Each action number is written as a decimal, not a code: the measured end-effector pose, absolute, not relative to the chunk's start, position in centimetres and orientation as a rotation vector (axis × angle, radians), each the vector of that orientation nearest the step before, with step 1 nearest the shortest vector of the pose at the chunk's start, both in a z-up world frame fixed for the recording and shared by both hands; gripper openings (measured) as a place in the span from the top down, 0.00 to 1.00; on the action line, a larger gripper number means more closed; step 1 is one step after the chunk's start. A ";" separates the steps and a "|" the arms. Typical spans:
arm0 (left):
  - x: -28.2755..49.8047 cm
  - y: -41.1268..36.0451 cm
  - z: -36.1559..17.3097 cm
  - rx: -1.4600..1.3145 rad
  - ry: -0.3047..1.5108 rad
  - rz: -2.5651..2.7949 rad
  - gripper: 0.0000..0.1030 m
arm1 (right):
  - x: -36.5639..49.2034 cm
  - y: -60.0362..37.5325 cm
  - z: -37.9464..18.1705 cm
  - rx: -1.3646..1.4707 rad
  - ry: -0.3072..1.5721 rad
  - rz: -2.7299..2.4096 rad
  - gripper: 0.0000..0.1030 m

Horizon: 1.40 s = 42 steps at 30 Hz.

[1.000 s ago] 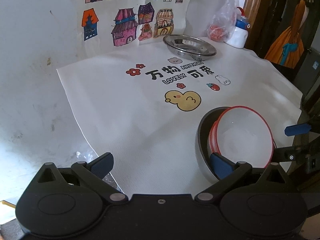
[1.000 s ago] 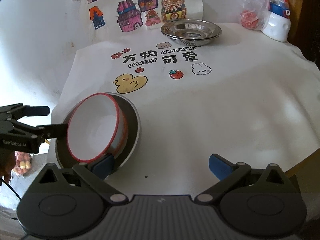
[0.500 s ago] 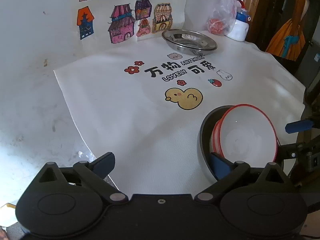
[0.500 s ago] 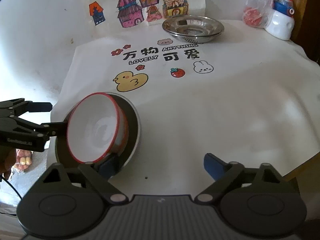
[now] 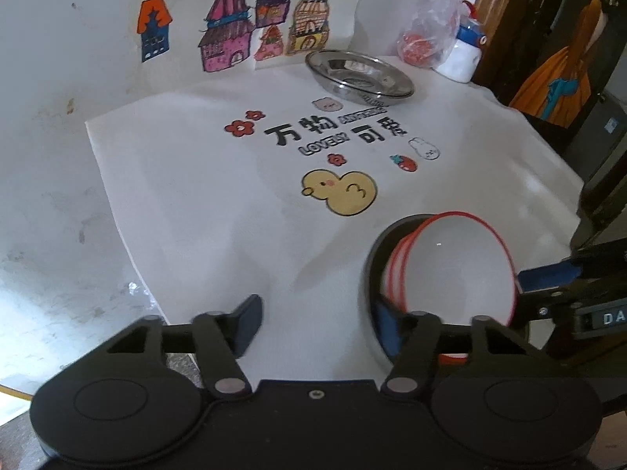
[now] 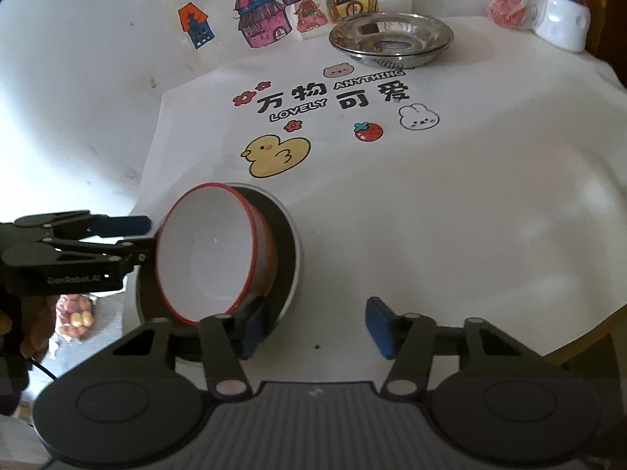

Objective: Organize plates and bowls
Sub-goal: 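Close both grippers on the rim of the large bowl, then lift the nested bowls with both grippers and carry them to the steel plates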

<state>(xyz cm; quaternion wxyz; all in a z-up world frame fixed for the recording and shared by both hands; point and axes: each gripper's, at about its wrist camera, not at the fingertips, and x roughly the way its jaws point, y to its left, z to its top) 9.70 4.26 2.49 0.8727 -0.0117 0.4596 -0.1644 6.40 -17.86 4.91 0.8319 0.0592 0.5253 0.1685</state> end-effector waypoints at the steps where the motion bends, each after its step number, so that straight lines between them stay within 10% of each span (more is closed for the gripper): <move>1: 9.7 4.1 2.6 -0.025 0.957 -0.349 0.50 | 6.4 -17.9 4.9 0.138 1.118 0.359 0.45; 14: 9.5 2.9 3.1 -0.028 0.944 -0.394 0.94 | 6.8 -17.5 4.7 0.232 1.175 0.368 0.66; 18: 9.5 2.7 3.1 -0.029 0.940 -0.388 0.95 | 7.1 -17.3 4.7 0.274 1.196 0.388 0.79; 42: 10.4 1.9 3.5 0.006 1.010 -0.357 0.96 | 8.3 -15.7 3.0 0.311 1.326 0.256 0.84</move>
